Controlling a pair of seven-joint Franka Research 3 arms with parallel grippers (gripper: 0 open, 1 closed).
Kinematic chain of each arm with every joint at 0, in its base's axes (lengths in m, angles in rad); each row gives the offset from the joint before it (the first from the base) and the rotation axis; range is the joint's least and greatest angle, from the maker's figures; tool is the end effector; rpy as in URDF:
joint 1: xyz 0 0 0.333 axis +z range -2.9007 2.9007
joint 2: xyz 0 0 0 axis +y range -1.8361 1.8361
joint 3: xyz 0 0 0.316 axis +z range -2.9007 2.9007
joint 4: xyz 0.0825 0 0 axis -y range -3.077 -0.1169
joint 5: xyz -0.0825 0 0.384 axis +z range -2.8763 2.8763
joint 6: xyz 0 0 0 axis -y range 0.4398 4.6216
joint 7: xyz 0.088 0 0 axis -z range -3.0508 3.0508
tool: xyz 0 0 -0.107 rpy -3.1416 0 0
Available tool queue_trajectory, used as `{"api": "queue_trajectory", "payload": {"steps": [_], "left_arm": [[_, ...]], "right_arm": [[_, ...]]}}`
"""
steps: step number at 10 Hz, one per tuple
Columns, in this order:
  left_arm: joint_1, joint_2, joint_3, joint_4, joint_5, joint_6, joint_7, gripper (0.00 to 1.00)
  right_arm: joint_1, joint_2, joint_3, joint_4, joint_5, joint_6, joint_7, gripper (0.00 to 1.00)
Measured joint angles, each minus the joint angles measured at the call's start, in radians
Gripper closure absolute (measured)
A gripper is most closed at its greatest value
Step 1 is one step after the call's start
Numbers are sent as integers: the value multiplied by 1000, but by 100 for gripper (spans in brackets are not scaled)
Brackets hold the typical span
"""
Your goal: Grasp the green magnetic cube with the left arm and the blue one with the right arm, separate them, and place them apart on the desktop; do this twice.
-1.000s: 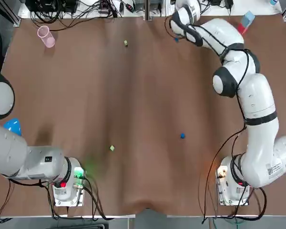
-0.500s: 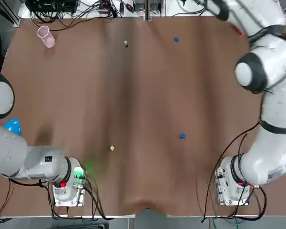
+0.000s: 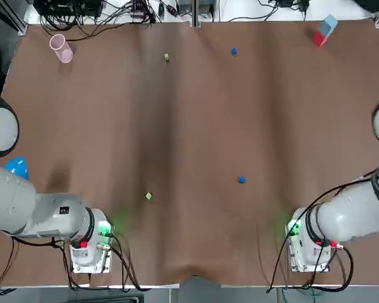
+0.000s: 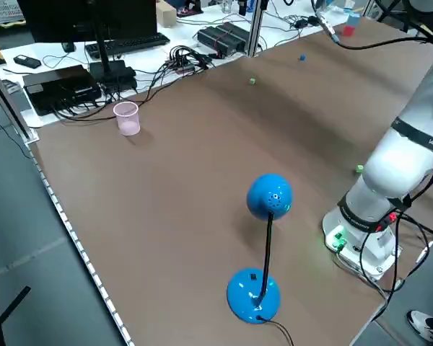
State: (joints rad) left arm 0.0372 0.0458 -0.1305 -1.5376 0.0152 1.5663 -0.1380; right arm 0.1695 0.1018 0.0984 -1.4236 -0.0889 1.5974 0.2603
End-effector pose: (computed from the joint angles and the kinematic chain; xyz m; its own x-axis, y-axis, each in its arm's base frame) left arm 0.5658 -0.0495 0.6143 0.9989 0.0448 -0.0153 0.0446 -0.9989 -0.0114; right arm 0.5717 0.1438 0.6390 0.9959 0.0084 0.0902 0.0033 -0.9983 0.0575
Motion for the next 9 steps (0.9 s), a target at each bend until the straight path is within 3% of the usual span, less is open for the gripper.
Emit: {"api": "queue_trajectory", "payload": {"steps": [2, 4, 6, 9], "left_arm": [[0, 0, -1, 0, 0, 0, 0, 0], [-1, 0, -4, 0, 0, 0, 0, 0], [-3, 0, -7, 0, -1, 0, 0, 0], [-3, 0, -7, 0, -1, 0, 0, 0]], "right_arm": [[-84, -50, -10, -50, 34, -39, -116, 3], [-92, -51, -59, -70, 64, -79, -200, 9], [-92, -52, -100, -74, 94, -82, -238, 4], [-89, -52, -101, -51, 98, -80, -243, 0]]}}
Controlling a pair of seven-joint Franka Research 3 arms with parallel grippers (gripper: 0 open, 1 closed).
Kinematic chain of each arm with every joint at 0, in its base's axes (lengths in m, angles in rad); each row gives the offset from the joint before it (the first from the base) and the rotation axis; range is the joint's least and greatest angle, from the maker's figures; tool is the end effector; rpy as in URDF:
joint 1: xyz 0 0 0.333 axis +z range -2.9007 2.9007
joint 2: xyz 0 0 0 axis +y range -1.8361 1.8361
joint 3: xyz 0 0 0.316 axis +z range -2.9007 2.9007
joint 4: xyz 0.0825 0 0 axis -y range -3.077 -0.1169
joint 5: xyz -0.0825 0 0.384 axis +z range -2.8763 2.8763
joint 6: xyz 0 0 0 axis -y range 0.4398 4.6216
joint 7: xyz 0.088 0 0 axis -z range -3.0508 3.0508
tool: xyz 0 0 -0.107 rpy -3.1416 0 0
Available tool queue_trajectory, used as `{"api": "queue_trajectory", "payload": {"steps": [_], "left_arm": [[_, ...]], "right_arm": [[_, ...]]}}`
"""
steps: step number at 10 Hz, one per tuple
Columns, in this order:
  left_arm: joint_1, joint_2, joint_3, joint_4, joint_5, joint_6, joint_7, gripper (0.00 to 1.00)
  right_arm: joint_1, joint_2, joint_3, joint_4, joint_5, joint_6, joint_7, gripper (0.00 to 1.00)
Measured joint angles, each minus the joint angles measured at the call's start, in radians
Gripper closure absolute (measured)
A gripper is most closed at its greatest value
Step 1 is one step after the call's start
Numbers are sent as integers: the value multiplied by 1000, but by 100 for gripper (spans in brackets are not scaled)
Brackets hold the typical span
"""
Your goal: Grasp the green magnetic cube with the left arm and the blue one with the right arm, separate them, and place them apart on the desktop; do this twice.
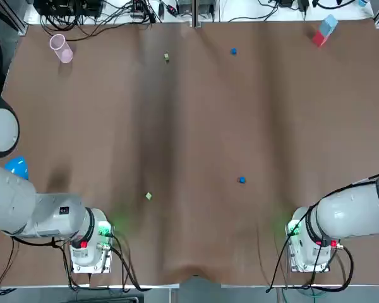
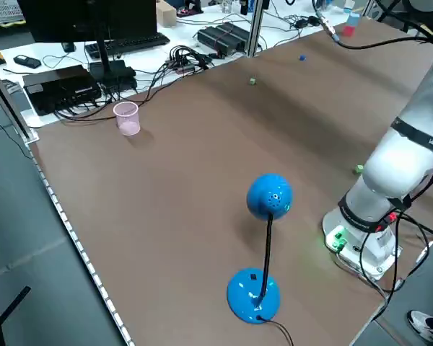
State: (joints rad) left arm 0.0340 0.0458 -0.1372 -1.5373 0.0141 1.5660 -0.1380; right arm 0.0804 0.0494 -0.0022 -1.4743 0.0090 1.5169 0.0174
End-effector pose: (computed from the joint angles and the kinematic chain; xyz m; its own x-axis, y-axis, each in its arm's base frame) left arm 0.5652 -0.0552 0.6144 0.9993 0.0349 -0.0154 0.0348 -0.9993 -0.0100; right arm 0.5632 0.0452 0.6374 0.9981 0.0612 -0.0070 0.0612 -0.9981 -0.0088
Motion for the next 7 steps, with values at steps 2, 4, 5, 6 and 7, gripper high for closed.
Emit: {"api": "queue_trajectory", "payload": {"steps": [2, 4, 5, 6, 7], "left_arm": [[1, 0, 0, 6, 0, 0, 0, 0], [2, 0, 0, 16, 0, 0, 0, 0], [2, 0, 0, 17, 0, 0, 0, 0], [2, 0, 0, 18, 0, 0, 0, 0], [2, 0, 0, 20, 0, 0, 0, 0]], "right_arm": [[-1, 0, -1, 0, 7, 8, 0, 0], [-1, 0, -1, 1, 7, 30, -1, 0], [0, 0, -1, 2, 7, 33, -1, 0], [0, 0, -1, 2, 7, 34, -2, 0], [0, 0, -1, 3, 7, 35, -3, 0]]}}
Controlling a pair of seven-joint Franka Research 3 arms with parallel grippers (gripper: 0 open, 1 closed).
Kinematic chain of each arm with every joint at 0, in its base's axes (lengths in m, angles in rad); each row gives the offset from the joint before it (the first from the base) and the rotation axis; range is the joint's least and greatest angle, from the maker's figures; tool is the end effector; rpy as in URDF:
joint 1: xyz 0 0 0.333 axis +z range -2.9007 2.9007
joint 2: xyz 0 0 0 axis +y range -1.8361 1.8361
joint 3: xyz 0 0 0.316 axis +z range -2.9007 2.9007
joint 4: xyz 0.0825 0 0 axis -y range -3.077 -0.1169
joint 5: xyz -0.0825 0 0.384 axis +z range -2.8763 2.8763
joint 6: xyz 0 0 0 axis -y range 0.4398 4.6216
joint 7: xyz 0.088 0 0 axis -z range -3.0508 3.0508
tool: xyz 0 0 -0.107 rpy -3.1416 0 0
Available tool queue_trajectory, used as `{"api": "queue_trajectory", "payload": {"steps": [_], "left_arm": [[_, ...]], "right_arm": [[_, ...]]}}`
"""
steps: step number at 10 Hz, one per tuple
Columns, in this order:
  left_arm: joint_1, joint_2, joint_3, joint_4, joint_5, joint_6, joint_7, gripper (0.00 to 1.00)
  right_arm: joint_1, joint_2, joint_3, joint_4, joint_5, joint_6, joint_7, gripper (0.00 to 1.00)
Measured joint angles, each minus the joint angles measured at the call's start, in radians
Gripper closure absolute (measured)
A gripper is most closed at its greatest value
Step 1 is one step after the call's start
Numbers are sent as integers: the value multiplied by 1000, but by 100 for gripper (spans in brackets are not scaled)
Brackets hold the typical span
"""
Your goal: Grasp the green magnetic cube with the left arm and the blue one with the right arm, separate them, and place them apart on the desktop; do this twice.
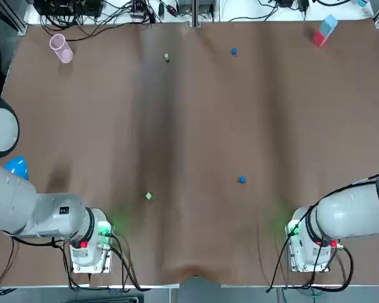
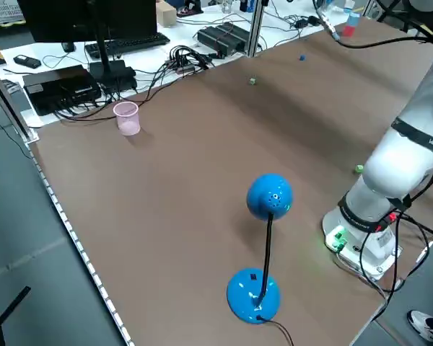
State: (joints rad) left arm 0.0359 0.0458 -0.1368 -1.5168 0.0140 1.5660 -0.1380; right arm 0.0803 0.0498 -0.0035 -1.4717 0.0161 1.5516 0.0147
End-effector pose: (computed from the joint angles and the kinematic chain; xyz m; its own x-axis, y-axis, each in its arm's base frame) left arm 0.5659 -0.0539 0.6241 0.9993 0.0373 0.0049 0.0374 -0.9993 -0.0071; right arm 0.5670 0.0454 0.6415 0.9976 0.0623 0.0299 0.0629 -0.9979 -0.0163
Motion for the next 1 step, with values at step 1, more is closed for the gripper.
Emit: {"api": "queue_trajectory", "payload": {"steps": [1], "left_arm": [[0, 0, 0, 4, 0, 0, 0, 0]], "right_arm": [[0, 0, 0, 0, 0, 0, -1, 0]]}}
